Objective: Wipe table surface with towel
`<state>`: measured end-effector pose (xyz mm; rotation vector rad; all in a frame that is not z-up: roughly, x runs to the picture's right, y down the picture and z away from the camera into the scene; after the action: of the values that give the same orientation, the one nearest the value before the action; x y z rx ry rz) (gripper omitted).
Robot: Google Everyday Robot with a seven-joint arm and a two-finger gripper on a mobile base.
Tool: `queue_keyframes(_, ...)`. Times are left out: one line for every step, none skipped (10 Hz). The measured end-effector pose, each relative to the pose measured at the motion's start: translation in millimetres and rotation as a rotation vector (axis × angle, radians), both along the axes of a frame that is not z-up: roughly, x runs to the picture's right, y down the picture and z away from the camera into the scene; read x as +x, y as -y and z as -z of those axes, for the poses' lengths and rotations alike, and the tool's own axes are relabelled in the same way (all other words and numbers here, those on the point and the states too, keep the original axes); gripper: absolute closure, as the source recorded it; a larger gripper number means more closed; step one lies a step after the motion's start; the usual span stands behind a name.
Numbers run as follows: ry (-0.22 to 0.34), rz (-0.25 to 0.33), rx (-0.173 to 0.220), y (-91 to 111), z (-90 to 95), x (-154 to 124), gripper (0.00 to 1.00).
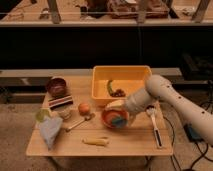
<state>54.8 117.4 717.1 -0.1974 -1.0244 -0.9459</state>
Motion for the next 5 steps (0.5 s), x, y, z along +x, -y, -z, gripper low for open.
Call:
queue_keyframes(0.01,0.004,0.016,10.8,3.0,-13.8,0.2)
queue_keyframes(0.022,0.009,0.036,23.2,4.9,-38.4,0.2)
queue_keyframes(0.031,0.025,0.055,30.2,5.1,-65.6,0.2)
queue_keyframes(0.037,0.041,0.071,36.2,4.6,-90.7,0.2)
queue_keyframes(0.041,0.056,0.082,39.2,2.9,-109.1,0.2)
